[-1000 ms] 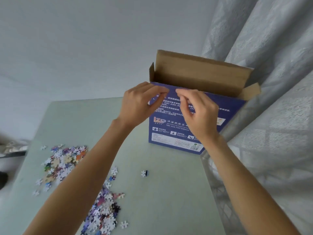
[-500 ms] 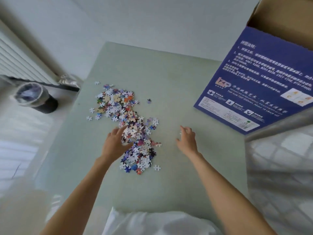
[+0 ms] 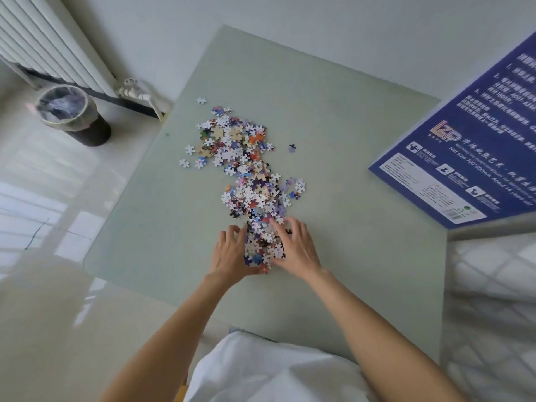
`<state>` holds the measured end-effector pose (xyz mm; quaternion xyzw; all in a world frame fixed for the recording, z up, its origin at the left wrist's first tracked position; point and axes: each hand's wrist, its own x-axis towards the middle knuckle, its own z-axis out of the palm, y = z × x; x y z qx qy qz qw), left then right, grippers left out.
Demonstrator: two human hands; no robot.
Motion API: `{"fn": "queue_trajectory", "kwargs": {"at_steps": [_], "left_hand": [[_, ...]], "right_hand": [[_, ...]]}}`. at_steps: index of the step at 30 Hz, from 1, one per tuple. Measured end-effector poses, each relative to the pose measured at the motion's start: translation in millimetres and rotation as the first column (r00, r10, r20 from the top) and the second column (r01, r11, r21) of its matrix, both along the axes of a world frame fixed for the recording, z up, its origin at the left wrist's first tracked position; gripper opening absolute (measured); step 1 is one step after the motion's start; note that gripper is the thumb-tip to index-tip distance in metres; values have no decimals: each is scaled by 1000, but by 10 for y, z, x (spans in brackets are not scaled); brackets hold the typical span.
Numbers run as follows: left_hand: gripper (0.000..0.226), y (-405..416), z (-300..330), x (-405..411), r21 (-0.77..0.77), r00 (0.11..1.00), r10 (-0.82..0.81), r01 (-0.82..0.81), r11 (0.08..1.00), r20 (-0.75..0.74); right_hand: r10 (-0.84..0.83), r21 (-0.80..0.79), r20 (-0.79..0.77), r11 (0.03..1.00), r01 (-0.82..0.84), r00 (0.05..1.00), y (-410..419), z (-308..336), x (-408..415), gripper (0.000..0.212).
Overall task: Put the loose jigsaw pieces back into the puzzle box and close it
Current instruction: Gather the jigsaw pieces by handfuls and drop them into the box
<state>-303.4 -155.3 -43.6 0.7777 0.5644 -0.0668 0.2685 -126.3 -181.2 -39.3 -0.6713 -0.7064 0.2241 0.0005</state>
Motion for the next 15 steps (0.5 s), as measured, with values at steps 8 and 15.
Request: {"fn": "queue_trajectory", "kwargs": {"at_steps": [8, 15], "left_hand": [[111, 125, 16, -26, -15, 990, 60, -59, 998, 127], [101, 340, 47, 28, -49, 992, 14, -8, 999, 124]], "right_hand": [[106, -168, 122, 982, -85, 987, 432, 29, -67, 119], [6, -116, -13, 993, -8, 1000, 433, 30, -168, 73]]}}
